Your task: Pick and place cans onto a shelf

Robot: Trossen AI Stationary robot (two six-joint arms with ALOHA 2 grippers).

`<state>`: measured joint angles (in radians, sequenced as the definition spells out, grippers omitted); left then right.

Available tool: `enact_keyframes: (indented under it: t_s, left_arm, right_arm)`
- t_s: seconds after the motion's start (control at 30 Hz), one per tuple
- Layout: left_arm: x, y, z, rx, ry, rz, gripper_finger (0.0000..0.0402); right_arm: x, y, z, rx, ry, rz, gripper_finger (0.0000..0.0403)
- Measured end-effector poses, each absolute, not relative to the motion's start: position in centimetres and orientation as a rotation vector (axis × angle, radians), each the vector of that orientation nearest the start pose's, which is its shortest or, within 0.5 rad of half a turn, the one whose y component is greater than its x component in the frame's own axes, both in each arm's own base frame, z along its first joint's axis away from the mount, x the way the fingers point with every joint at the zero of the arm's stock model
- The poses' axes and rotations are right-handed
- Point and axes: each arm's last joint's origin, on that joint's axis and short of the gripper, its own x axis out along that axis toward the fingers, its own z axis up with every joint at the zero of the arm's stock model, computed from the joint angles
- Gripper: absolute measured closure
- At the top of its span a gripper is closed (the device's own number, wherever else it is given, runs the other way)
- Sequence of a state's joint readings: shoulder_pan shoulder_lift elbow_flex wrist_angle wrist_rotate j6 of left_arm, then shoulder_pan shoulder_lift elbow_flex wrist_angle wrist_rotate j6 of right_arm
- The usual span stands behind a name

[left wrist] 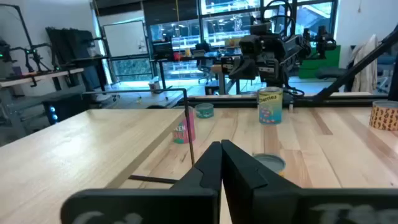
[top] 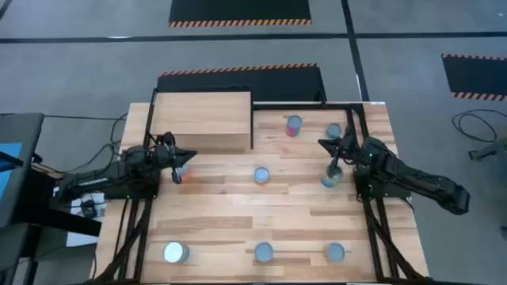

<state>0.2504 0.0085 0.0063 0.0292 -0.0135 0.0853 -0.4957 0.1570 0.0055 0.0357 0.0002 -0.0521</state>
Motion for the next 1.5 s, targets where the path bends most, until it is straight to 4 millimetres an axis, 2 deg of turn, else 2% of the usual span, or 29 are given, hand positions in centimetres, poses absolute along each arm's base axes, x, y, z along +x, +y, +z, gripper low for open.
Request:
enact_keyframes:
  t_s: [1.2, 1.33, 1.5]
  left_arm:
    - [9.47, 2.46, 16.78, 0.08, -0.017, 0.265, 0.0401]
    - [9.46, 2.46, 16.9, -0.001, -0.039, 0.263, 0.0401]
    - [9.42, 2.45, 17.48, -0.234, -0.132, 0.25, 0.0401]
  right_arm:
    - [9.37, -5.07, 15.61, -0.022, 0.126, -0.493, 0.0375]
    - [9.37, -5.07, 15.61, -0.022, 0.125, -0.493, 0.0375]
    - [9.37, -5.07, 15.61, -0.022, 0.125, -0.492, 0.0374]
